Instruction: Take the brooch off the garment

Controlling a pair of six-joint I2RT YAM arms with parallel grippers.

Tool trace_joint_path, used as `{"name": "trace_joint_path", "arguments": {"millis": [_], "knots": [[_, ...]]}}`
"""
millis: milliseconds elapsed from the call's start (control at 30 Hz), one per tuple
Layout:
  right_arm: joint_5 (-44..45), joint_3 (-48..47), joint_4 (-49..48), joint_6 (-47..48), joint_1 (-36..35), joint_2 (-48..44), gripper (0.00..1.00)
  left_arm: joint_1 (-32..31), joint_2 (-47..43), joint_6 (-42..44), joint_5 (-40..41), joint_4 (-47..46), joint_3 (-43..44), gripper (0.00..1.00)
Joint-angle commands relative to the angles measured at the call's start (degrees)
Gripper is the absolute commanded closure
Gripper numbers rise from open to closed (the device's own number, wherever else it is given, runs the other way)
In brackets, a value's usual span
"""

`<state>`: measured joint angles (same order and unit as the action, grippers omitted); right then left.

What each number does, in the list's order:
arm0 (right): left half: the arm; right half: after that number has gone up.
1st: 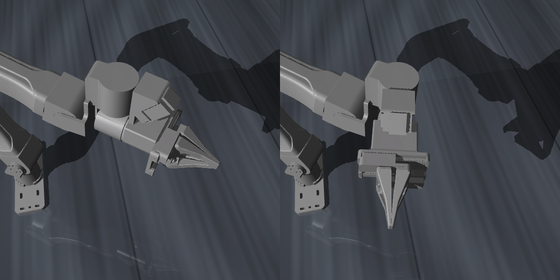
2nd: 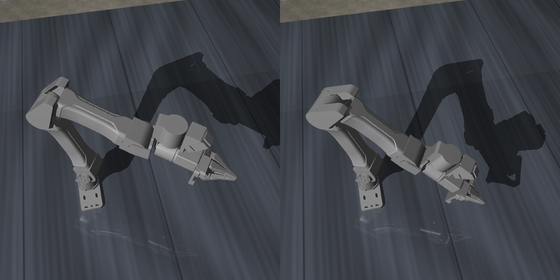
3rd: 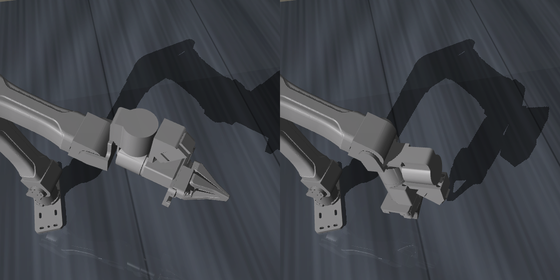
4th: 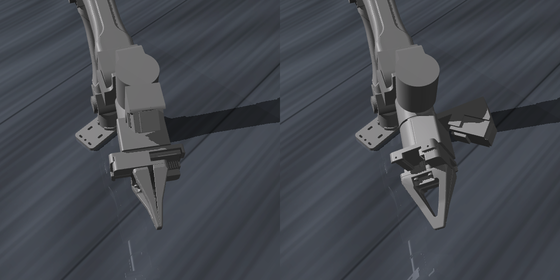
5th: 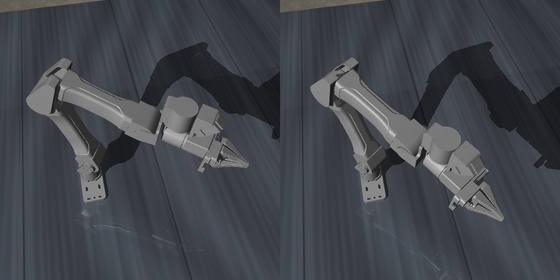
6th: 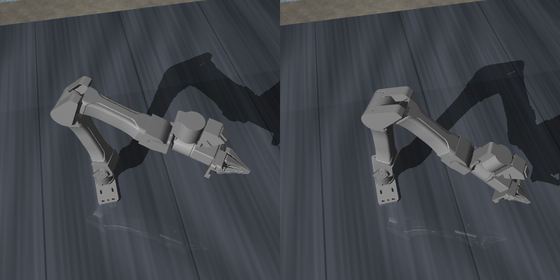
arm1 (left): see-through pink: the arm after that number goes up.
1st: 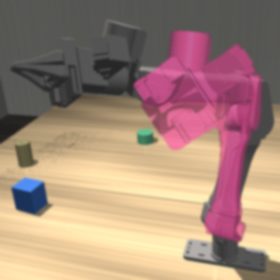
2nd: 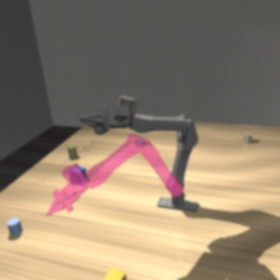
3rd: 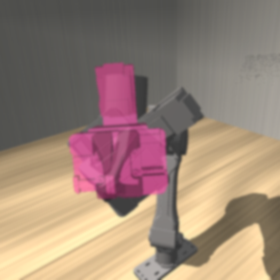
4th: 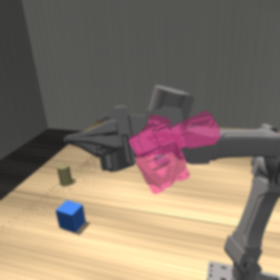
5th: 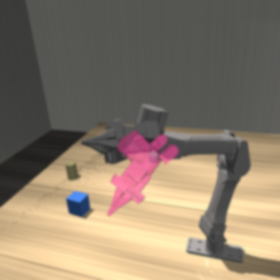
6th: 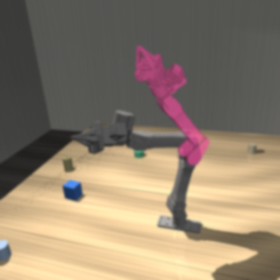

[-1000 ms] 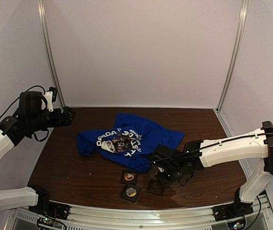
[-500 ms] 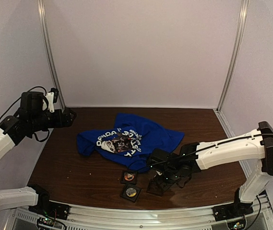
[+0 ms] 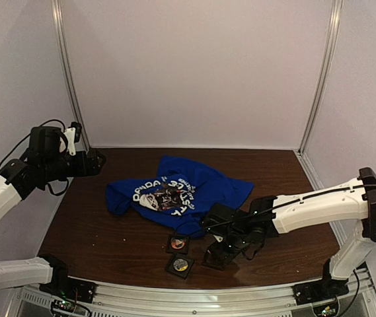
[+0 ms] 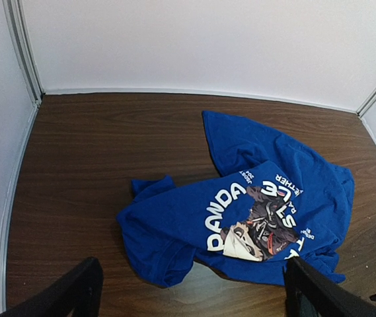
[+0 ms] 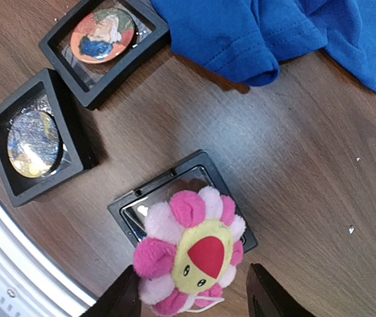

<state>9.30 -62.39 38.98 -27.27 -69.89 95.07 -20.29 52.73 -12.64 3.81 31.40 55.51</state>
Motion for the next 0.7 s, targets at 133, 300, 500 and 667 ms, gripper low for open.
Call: {"name": "trace_joint_path", "arguments": {"millis": [133,300,500,667], "knots": [[-3.49,-0.19,-2.72,-0.24,-0.42,-4.21,0.37,0.43,0.00,-0.41,-0.74,-1.01,-0.05,0.03],[-4.28,-0.18,-4.68,-0.64,-0.38,-5.90,0.14,0.43,-0.75,-0.39,-1.32,-1.49,-0.35,0.02],[-4.25,-0.45,-11.89,-2.77,1.62,-7.30,0.00,0.43,-1.84,-7.20,-3.58,-1.88,-0.52,0.02],[-5.57,-0.41,-21.19,-4.36,6.13,-6.53,0.00,0.43,-4.35,-17.25,1.35,-10.39,-7.94,0.03]]}}
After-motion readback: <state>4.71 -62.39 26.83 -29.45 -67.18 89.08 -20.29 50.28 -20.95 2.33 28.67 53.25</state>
